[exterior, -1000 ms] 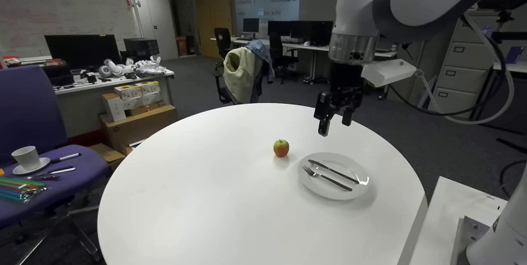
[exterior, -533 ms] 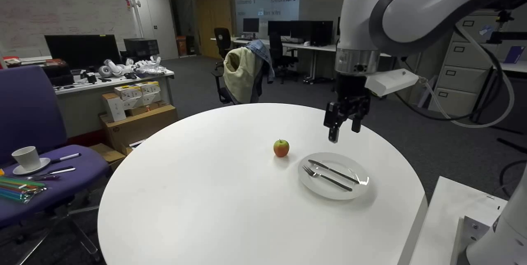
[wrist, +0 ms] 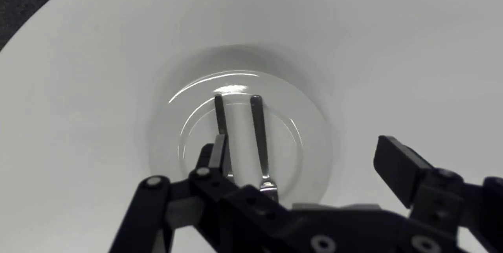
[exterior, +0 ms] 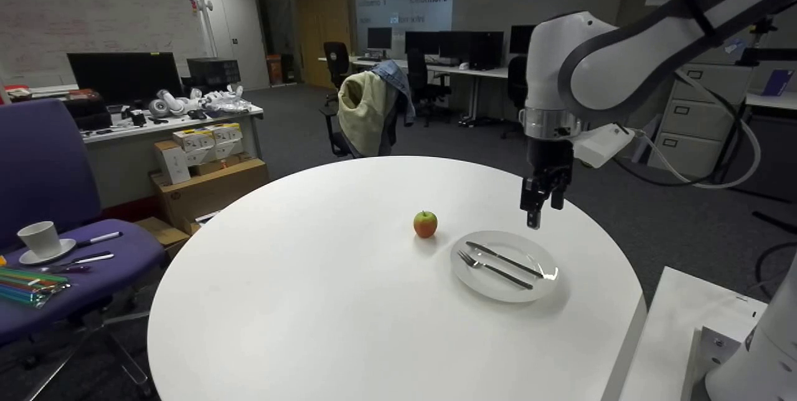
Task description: Remove the fork from the plate
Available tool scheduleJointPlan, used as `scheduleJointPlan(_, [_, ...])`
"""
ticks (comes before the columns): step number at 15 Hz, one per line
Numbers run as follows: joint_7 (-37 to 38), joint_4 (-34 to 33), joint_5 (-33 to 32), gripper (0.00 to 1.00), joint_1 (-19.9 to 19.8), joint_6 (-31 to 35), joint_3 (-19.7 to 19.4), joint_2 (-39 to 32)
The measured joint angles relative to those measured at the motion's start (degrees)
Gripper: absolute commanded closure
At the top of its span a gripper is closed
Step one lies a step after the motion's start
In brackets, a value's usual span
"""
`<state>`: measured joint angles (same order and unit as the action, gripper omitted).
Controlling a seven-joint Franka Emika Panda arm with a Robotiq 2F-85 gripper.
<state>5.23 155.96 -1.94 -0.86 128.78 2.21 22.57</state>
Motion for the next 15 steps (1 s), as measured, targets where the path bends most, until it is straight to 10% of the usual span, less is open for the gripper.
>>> scheduleJointPlan(15, [-2.4,-0.5,-2.5,0.00,-0.7,6.1,-1.0,-5.3])
